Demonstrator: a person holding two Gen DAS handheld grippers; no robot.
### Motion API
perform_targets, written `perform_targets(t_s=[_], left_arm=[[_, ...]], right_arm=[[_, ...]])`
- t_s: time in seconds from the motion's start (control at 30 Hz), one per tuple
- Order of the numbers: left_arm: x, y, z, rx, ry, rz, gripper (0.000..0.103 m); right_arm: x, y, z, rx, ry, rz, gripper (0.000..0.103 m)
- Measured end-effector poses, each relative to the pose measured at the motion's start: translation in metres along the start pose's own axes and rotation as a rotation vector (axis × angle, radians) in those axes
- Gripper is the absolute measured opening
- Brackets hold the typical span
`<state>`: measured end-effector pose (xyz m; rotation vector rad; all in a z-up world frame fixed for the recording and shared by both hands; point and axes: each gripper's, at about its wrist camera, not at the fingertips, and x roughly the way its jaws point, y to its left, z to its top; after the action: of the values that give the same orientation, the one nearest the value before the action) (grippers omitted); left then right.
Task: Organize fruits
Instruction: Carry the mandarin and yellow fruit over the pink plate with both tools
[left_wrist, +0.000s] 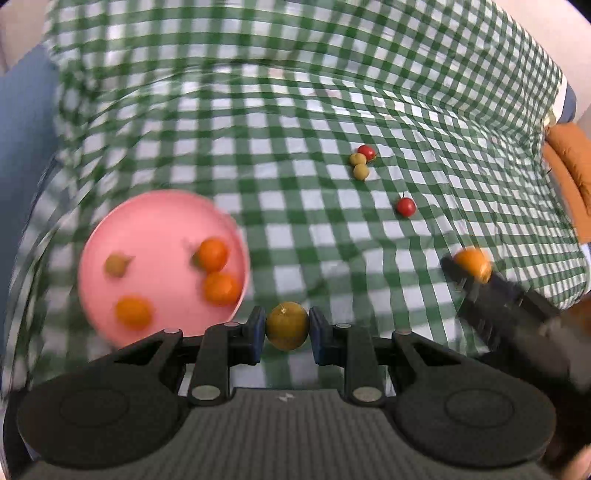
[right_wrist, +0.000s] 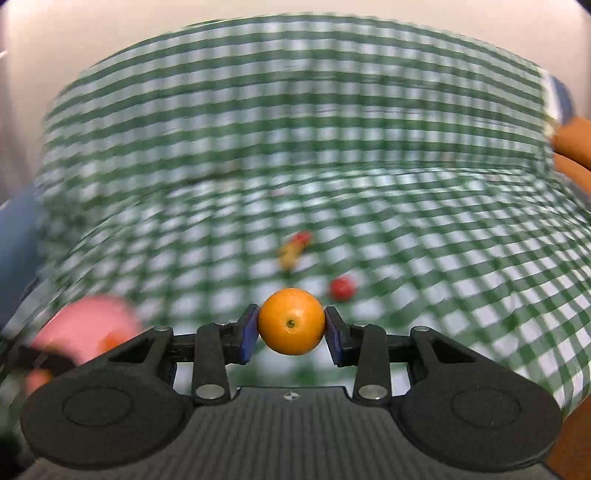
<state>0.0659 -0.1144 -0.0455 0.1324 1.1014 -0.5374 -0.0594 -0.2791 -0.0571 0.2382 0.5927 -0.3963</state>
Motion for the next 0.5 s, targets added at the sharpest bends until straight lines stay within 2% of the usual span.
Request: perform_targets(t_s=[0.1,0.2,0.33,0.5], left_arm=[[-0.029,0.017,-0.027,-0.026,-0.01,-0.003,0.028],[-0.056,0.037,-0.049,-0.046,-0.032,0.003,0.028],[-0.089,0.058,-0.071,-0.11,-0.092,0.001,0.028],[-0.122,0.078,-0.096,-0.15,-0.153,0.02,0.028]], right_arm=[[-0.038,0.031,-0.019,-0.062,0.04,0.087,0.039],[-0.063,0.062,-0.029,-0.117,0.041,0.144,0.039],[-0.095,0.09,-0.029,-0.189,-0.007,0.19,0.039],[-0.121,0.105,-0.031,-0.208,-0.057,0.22,0.039]])
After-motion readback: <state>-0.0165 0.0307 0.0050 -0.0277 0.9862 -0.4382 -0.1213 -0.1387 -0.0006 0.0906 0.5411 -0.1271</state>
